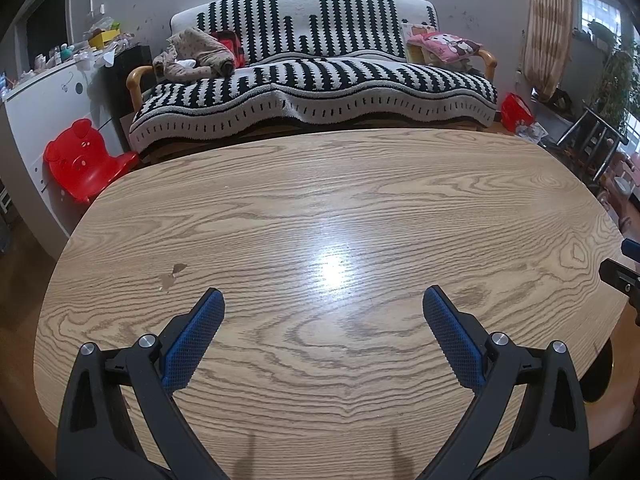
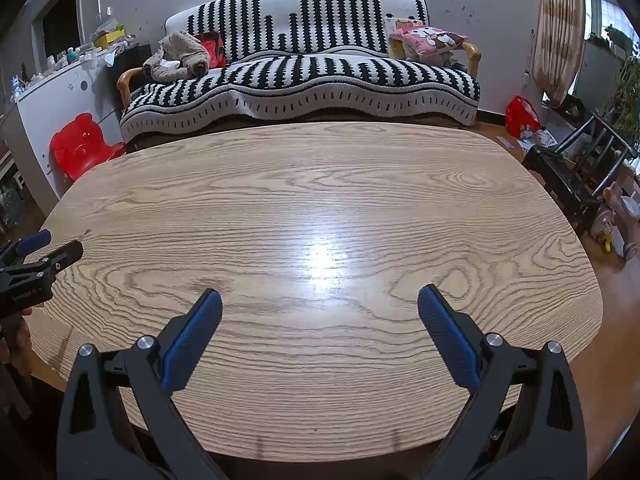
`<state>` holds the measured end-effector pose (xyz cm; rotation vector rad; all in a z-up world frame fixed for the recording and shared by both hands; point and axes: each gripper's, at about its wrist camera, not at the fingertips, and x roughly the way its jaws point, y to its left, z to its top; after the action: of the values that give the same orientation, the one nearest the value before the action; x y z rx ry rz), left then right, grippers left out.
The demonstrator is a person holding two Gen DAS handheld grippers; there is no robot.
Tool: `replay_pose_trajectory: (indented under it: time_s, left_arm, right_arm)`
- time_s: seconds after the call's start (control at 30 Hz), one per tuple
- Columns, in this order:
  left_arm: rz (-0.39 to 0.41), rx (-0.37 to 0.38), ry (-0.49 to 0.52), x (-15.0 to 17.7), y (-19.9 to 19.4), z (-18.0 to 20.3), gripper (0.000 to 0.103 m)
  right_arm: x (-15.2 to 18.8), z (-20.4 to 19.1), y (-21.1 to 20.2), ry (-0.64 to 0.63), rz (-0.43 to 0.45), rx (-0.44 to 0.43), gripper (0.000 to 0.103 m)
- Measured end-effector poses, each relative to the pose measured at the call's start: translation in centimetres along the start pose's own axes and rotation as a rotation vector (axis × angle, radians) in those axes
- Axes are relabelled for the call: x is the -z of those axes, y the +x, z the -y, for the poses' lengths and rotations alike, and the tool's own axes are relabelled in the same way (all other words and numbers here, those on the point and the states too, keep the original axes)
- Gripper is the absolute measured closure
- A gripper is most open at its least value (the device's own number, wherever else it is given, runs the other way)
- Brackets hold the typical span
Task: Collect trash
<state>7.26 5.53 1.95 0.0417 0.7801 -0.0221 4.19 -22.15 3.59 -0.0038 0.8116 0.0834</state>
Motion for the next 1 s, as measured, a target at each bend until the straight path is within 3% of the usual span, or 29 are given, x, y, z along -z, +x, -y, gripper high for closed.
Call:
replay_pose_trajectory:
  time_s: [1.0]
  left_arm:
    - [0.007,-0.001,0.013,-0.07,0.17,-0.13,0.007]
  right_arm:
    - [0.05,0.22,0.23,-0.004,-0.006,0.011,0.008]
